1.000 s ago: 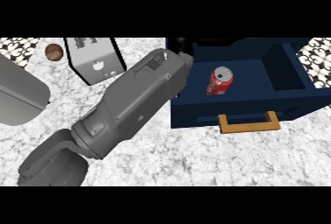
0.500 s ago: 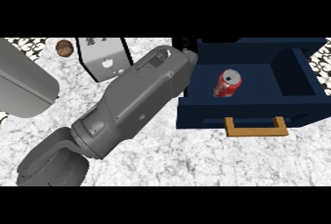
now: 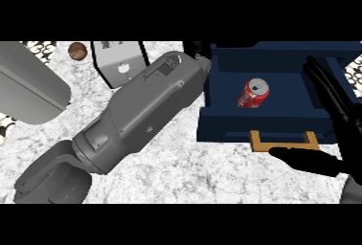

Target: Pick up the can, place it into the drawer and close the drawer

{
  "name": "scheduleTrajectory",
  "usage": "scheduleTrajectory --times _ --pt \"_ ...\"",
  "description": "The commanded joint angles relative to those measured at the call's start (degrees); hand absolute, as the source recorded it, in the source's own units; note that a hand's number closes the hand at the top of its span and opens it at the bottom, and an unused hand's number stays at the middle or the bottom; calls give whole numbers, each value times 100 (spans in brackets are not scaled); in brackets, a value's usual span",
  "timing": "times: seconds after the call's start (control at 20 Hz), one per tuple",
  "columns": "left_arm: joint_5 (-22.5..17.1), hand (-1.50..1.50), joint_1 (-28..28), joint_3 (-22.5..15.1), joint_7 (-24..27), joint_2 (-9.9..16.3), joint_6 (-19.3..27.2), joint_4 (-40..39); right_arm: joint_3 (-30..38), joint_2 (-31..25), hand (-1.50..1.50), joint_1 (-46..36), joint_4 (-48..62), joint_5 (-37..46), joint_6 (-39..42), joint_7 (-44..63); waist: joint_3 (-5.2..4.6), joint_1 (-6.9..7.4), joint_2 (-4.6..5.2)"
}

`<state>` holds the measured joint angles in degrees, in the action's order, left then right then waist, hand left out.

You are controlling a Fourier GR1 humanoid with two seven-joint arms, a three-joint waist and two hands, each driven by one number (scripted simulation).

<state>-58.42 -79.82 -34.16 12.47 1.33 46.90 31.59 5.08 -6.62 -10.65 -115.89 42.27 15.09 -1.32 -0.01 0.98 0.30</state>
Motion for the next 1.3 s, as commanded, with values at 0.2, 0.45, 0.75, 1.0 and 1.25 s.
scheduleTrajectory --times 0.2,0.45,0.75,1.0,1.25 --pt "318 -150 314 -123 -380 435 98 605 -518 -206 -150 -1040 2031 1251 -716 -378 1 125 -33" --pt "406 -150 332 4 -649 950 -12 735 -796 -405 -150 -1585 3029 1995 -972 -420 0 76 -31" --pt "591 -150 543 -85 -1225 1464 48 1356 -700 -100 -150 -2131 4763 2464 -2095 -489 3 114 -33" --pt "786 -150 739 -34 -1293 1517 298 1746 -423 -165 -150 -2835 6297 2718 -2791 -600 6 104 -8" --pt "806 -150 1116 31 -1426 1900 -71 2175 -239 -81 -150 -3342 7424 3012 -3645 -523 6 192 19"
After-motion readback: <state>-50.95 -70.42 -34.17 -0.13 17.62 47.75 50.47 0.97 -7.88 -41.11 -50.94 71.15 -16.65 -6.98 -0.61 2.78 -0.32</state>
